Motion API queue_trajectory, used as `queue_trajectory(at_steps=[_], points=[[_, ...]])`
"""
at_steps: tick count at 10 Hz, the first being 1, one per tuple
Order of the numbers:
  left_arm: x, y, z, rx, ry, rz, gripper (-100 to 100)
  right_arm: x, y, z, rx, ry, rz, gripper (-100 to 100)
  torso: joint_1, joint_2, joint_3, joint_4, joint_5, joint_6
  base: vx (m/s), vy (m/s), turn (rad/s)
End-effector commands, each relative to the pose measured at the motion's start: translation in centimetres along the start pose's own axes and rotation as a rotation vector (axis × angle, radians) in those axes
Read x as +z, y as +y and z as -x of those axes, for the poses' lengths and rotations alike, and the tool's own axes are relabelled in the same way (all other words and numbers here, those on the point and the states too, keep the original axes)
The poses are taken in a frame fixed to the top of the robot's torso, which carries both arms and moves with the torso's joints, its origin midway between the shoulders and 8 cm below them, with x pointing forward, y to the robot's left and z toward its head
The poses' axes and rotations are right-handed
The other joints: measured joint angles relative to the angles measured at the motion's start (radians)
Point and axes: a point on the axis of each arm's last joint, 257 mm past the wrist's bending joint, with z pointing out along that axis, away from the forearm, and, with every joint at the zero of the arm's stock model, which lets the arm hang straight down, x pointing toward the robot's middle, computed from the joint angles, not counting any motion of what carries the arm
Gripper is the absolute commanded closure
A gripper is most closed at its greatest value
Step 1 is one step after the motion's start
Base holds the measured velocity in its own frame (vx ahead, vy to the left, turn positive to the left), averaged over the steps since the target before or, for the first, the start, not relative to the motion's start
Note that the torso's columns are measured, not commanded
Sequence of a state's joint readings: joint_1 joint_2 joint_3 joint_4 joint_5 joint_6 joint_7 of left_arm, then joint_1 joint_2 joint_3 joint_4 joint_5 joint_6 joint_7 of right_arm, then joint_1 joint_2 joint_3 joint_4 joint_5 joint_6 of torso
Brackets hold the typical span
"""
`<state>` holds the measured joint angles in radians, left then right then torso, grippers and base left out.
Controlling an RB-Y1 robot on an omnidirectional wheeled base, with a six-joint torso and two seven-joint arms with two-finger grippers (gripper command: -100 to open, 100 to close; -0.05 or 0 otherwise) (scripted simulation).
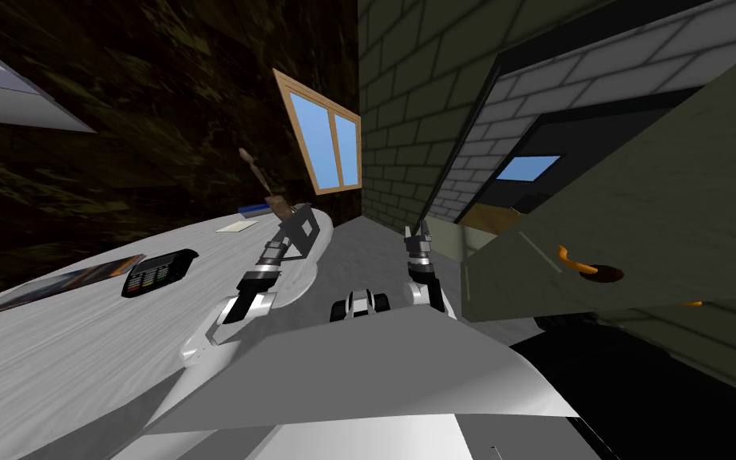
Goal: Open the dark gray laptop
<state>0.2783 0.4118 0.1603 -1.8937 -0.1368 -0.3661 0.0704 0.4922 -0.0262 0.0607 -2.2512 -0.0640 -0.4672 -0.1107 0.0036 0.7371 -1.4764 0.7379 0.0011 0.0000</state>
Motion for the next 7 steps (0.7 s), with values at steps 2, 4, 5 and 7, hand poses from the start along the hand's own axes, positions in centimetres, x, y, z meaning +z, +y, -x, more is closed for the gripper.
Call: queue_trajectory(at_steps=[2, 4, 5, 7], points=[[0.4, -0.6, 0.7, 0.003, -0.001, 0.001, -100, 0.0, 0.0, 0.0, 0.000, 0.000, 0.000, 0, -0.003, 0.000, 0.000, 0.000, -0.001, 0.000, 0.057, -0.015, -0.004], [-0.1, 0.3, -0.2, -0.002, 0.000, 0.002, 100, 0.0, 0.0, 0.0, 0.000, 0.000, 0.000, 0, -0.002, 0.007, 0.005, 0.001, 0.000, 0.000, -0.062, 0.035, 0.006], [0.2, -0.4, 0.4, 0.007, -0.003, -0.005, 100, 0.0, 0.0, 0.0, 0.000, 0.000, 0.000, 0, 0.000, 0.008, 0.006, -0.001, 0.003, -0.002, -0.026, 0.013, -0.011], [0.6, 0.1, 0.8, -0.101, -0.046, 0.008, 100, 0.0, 0.0, 0.0, 0.000, 0.000, 0.000, 0, -0.001, 0.001, 0.000, 0.000, 0.001, -0.001, -0.003, 0.047, 0.032]])
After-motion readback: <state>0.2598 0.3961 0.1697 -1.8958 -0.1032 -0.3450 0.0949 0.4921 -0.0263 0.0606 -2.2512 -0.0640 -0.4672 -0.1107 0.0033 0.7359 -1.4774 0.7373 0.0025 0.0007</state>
